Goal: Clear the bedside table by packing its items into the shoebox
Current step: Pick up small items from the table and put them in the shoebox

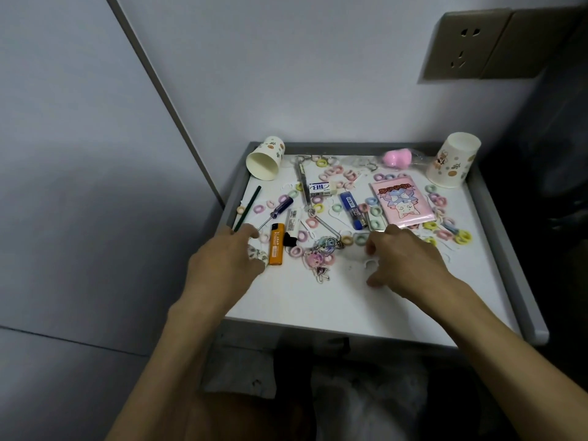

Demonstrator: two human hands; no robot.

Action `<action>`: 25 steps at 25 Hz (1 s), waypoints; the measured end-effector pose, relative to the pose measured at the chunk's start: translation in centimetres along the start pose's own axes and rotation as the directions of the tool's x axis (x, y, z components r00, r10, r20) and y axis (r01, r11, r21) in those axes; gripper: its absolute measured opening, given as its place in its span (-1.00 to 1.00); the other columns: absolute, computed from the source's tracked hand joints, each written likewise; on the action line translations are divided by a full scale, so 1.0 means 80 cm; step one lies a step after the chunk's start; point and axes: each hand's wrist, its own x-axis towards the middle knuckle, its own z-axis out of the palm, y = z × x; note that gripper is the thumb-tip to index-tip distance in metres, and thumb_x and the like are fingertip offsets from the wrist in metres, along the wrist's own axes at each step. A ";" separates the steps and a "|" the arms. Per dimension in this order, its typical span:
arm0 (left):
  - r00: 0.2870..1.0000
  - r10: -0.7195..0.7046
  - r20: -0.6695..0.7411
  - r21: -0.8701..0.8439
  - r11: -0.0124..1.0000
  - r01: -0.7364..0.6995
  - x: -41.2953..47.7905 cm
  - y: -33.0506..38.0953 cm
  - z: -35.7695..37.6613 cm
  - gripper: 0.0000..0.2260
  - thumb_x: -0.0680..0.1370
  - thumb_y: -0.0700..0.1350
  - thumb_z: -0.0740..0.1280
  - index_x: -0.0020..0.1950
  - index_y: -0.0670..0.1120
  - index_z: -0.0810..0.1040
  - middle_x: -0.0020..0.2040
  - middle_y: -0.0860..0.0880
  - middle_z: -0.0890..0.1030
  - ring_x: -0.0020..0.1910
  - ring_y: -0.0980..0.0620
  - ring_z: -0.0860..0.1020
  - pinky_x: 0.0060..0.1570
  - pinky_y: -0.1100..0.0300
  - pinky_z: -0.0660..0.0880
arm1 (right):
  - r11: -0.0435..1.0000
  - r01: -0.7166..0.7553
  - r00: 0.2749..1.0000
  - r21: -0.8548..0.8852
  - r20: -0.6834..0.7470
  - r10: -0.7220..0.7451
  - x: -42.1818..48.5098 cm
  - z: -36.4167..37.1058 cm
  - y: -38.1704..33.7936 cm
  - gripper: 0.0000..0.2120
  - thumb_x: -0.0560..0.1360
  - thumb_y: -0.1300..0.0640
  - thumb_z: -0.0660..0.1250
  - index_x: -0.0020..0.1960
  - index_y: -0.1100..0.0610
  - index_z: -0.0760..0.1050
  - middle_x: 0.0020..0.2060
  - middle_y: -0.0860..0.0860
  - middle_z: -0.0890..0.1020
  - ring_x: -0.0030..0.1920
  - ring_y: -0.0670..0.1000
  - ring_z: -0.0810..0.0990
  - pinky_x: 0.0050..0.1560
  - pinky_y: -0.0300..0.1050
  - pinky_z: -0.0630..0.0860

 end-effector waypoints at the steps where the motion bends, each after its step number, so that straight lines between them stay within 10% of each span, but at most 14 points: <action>1: 0.999 0.005 0.036 0.014 1.000 -0.006 0.004 0.006 0.005 -0.61 0.55 0.04 0.35 0.36 0.13 0.40 0.21 0.00 0.47 -0.06 0.05 0.47 -0.16 0.14 0.46 | 0.999 -0.024 1.000 -0.025 0.004 0.024 -0.002 0.000 0.001 -0.52 0.33 0.01 0.50 0.20 0.02 0.46 0.10 0.04 0.48 0.07 0.08 0.49 -0.16 -0.11 0.39; 6: 0.994 0.012 0.107 0.068 0.997 -0.019 0.011 0.008 0.031 -0.67 0.59 -0.02 0.34 0.35 0.09 0.44 0.28 -0.05 0.41 -0.04 0.08 0.43 -0.12 0.23 0.40 | 0.999 -0.047 0.999 0.014 0.024 0.047 -0.008 0.002 0.008 -0.62 0.42 0.05 0.40 0.21 0.05 0.44 0.07 0.04 0.50 -0.01 0.07 0.53 -0.21 -0.14 0.39; 12: 0.997 -0.028 -0.075 -0.280 0.960 0.006 0.009 0.018 0.023 -0.72 0.54 -0.08 0.43 0.24 0.01 0.55 0.06 0.03 0.58 -0.08 0.12 0.54 -0.13 0.27 0.50 | 0.968 -0.063 0.998 0.241 0.033 0.056 -0.004 -0.003 0.008 -0.66 0.40 0.13 0.41 0.15 0.08 0.48 0.04 0.09 0.53 -0.07 0.05 0.51 -0.25 -0.17 0.39; 18: 0.992 0.035 0.121 -0.888 0.450 0.092 0.007 0.066 0.001 -0.73 0.44 -0.16 0.52 0.11 0.01 0.66 -0.16 0.04 0.70 -0.24 0.05 0.68 -0.26 0.32 0.55 | 0.861 -0.078 0.997 0.503 0.039 0.068 -0.001 -0.015 0.012 -0.91 0.43 0.07 0.49 -0.20 0.04 0.60 -0.26 -0.04 0.62 -0.27 -0.10 0.54 -0.37 -0.22 0.38; 20: 0.987 0.100 0.124 -0.900 0.431 0.069 0.006 0.078 0.002 -0.72 0.43 -0.19 0.53 0.12 -0.01 0.65 -0.13 -0.09 0.70 -0.26 0.05 0.67 -0.31 0.38 0.48 | 0.716 -0.070 0.997 0.694 0.018 0.080 -0.002 -0.018 0.012 -0.90 0.51 0.10 0.40 -0.13 0.10 0.63 -0.21 0.02 0.64 -0.25 -0.02 0.60 -0.29 -0.17 0.52; 23: 0.980 0.152 0.131 -0.907 0.418 0.056 0.008 0.087 0.002 -0.69 0.41 -0.18 0.55 0.12 0.01 0.65 -0.04 -0.12 0.71 -0.13 0.05 0.68 -0.23 0.33 0.53 | 0.185 -0.155 0.987 0.970 0.162 -0.023 -0.010 -0.027 0.005 -0.82 0.61 0.21 0.24 0.01 0.21 0.61 -0.09 0.15 0.67 -0.22 0.06 0.68 -0.23 -0.08 0.63; 25: 0.972 0.187 0.140 -0.916 0.396 0.056 0.009 0.098 0.002 -0.68 0.40 -0.20 0.55 0.12 -0.01 0.65 -0.01 -0.11 0.71 -0.05 -0.05 0.70 -0.08 0.15 0.62 | 0.064 -0.190 0.976 0.980 0.196 -0.101 -0.015 -0.030 0.004 -0.82 0.60 0.23 0.22 0.05 0.21 0.60 -0.11 0.14 0.67 -0.19 0.08 0.68 -0.24 -0.09 0.60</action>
